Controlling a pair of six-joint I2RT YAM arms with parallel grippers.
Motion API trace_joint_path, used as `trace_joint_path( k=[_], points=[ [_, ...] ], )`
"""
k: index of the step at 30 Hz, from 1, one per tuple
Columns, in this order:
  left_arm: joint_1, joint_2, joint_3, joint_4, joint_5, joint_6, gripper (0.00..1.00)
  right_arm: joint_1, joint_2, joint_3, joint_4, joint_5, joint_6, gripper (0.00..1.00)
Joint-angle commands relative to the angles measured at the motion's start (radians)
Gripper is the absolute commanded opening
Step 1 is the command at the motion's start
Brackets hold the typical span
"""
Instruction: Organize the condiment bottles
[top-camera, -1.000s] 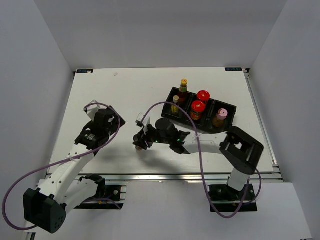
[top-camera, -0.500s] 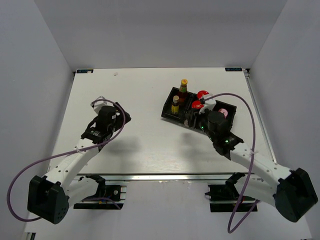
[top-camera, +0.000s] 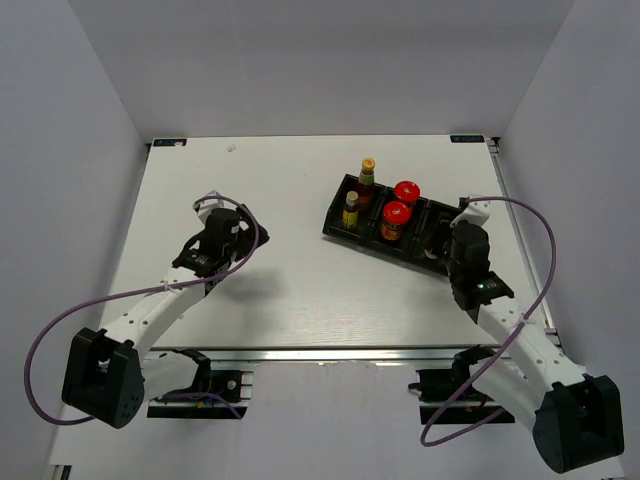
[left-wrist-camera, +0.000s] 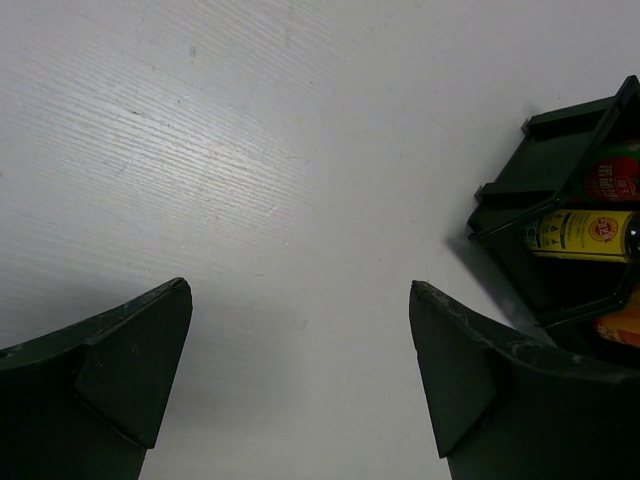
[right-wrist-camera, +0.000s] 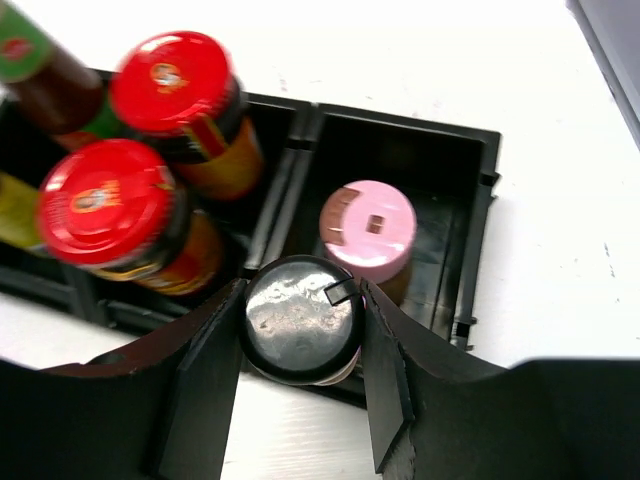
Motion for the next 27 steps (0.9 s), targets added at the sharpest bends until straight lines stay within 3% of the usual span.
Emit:
trace_joint_path(
  k=[1, 8, 17, 21, 25, 26, 27],
  points=[
    [0.005, -0.020, 0.008, 0.028, 0.009, 0.012, 0.98, -0.046, 0.036, -0.013, 0.093, -0.010, 0.019, 0.19],
    [0.003, -0.018, 0.002, 0.029, 0.008, 0.014, 0.98, -0.069, 0.170, -0.061, 0.308, -0.002, -0.036, 0.18],
    [0.005, -0.014, -0.003, 0.038, 0.008, 0.019, 0.98, -0.099, 0.256, -0.070, 0.357, 0.018, -0.036, 0.18],
    [0.005, -0.008, 0.000, 0.041, 0.012, 0.023, 0.98, -0.103, 0.231, -0.094, 0.345, 0.009, -0.010, 0.23],
    [0.005, -0.006, -0.001, 0.043, 0.015, 0.022, 0.98, -0.102, 0.210, -0.098, 0.296, 0.009, 0.016, 0.46],
    [0.005, -0.006, -0.003, 0.040, 0.015, 0.022, 0.98, -0.103, 0.201, -0.095, 0.271, 0.007, 0.019, 0.60],
    [0.005, -0.007, -0.001, 0.040, 0.017, 0.022, 0.98, -0.103, 0.193, -0.093, 0.259, 0.006, 0.022, 0.67]
  ],
)
